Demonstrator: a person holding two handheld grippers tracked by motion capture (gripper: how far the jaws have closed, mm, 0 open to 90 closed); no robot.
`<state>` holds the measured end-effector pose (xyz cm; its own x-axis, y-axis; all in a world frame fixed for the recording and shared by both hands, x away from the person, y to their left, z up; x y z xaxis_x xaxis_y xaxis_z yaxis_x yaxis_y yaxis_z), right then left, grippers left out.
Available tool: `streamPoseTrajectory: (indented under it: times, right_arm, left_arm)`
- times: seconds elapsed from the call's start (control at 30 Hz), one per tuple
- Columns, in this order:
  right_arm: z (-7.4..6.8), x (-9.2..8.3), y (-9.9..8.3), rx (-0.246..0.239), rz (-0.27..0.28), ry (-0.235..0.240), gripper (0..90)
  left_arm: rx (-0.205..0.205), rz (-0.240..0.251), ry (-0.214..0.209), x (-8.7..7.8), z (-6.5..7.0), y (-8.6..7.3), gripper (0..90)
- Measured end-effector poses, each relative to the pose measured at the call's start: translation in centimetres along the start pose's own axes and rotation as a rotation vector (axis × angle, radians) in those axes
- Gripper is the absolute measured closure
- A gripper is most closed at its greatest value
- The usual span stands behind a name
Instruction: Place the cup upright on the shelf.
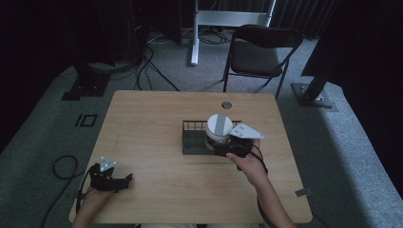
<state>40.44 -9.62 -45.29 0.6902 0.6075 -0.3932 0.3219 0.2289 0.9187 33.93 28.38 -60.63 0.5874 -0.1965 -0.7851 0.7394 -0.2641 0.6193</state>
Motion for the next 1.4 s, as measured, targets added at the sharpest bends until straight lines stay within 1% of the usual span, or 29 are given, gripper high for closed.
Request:
streamPoseTrajectory:
  times: [0.1,0.2,0.33,0.37,0.43,0.5,0.6,0.67,0.7,0.73,0.77,0.8,0.87,0.9,0.93,0.97,1.1,1.17,1.27,1.3,1.33,1.4]
  right_arm:
    - [0.4,0.4,0.2,0.023,-0.001,-0.024,18.1]
    - [0.9,0.8,0.5,0.018,-0.003,-0.065,18.1]
    - [1.4,1.4,0.9,0.033,-0.007,-0.099,18.1]
    - [1.5,1.6,1.0,0.044,-0.008,-0.104,18.1]
    - [1.8,1.9,1.1,0.062,-0.003,-0.129,18.1]
    - [2.3,2.3,1.2,0.074,-0.002,-0.166,18.1]
    - [3.0,2.7,1.1,0.112,-0.017,-0.211,18.1]
    - [3.4,3.1,0.9,0.114,-0.036,-0.243,18.1]
    - [3.4,3.2,0.8,0.121,-0.041,-0.249,18.1]
    - [3.6,3.5,0.7,0.128,-0.051,-0.265,18.1]
    - [3.7,3.7,0.6,0.124,-0.056,-0.285,18.1]
    - [3.7,3.8,0.5,0.128,-0.065,-0.294,18.1]
    - [3.8,4.2,0.3,0.151,-0.076,-0.309,18.1]
    - [3.9,4.4,0.2,0.149,-0.081,-0.319,18.1]
    - [3.9,4.6,0.1,0.155,-0.085,-0.329,18.1]
    - [3.9,4.8,-0.1,0.168,-0.091,-0.329,18.1]
    - [4.1,5.3,-0.3,0.197,-0.087,-0.352,18.1]
    - [4.1,5.5,-0.4,0.198,-0.087,-0.368,18.1]
    - [4.1,5.7,-0.6,0.202,-0.095,-0.371,18.1]
    - [4.1,5.9,-0.9,0.199,-0.109,-0.38,18.1]
    - [4.1,6.0,-1.0,0.2,-0.11,-0.382,18.1]
    - [4.0,6.2,-1.1,0.19,-0.118,-0.393,18.1]
  left_arm:
    - [0.0,0.0,0.0,0.0,0.0,0.0,0.5]
    - [0.0,0.0,0.0,0.0,0.0,0.0,0.5]
    - [0.002,-0.002,0.0,0.0,0.0,0.0,0.5]
    - [0.002,-0.002,0.0,0.0,0.0,0.0,0.5]
    - [0.0,0.0,0.0,0.0,0.0,0.0,0.5]
    - [0.0,0.0,0.0,0.0,0.0,0.0,0.5]
    - [0.0,0.0,0.0,0.0,0.0,0.0,0.5]
    - [0.0,-0.001,0.0,0.0,0.0,0.0,0.5]
    - [0.0,0.0,-0.001,0.0,0.0,0.0,0.5]
    - [0.0,0.0,0.0,0.0,0.0,0.0,0.5]
    - [-0.001,0.0,0.0,0.0,0.0,0.0,0.5]
    - [-0.001,0.0,0.0,0.0,0.0,0.0,0.5]
    - [-0.001,0.0,-0.001,0.0,0.0,0.0,0.5]
    - [-0.001,0.0,0.0,0.0,0.0,0.0,0.5]
    - [-0.001,0.0,0.0,0.0,0.0,0.0,0.5]
    - [-0.001,0.0,0.0,0.0,0.0,0.0,0.5]
    - [-0.001,0.0,0.0,0.0,0.0,0.0,0.5]
    - [-0.001,0.0,0.0,0.0,0.0,0.0,0.6]
    - [-0.001,0.0,0.0,0.0,0.0,0.0,0.6]
    - [-0.001,0.0,0.0,0.0,0.0,0.0,0.5]
    - [-0.001,0.0,-0.001,0.0,0.0,0.0,0.5]
    - [-0.001,0.0,0.0,0.0,0.0,0.0,0.6]
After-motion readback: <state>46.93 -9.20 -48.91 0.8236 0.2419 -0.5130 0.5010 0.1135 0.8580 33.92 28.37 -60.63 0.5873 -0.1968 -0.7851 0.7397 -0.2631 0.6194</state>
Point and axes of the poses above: each handheld gripper's, and its own axes: x roughly forward along the jaws, y roughly out of its top, z roughly to its right, the point moved 8 cm from there along x, roughly forward along the jaws, and after that the axes turned 5 degrees about -z, right-handed, at the moved point
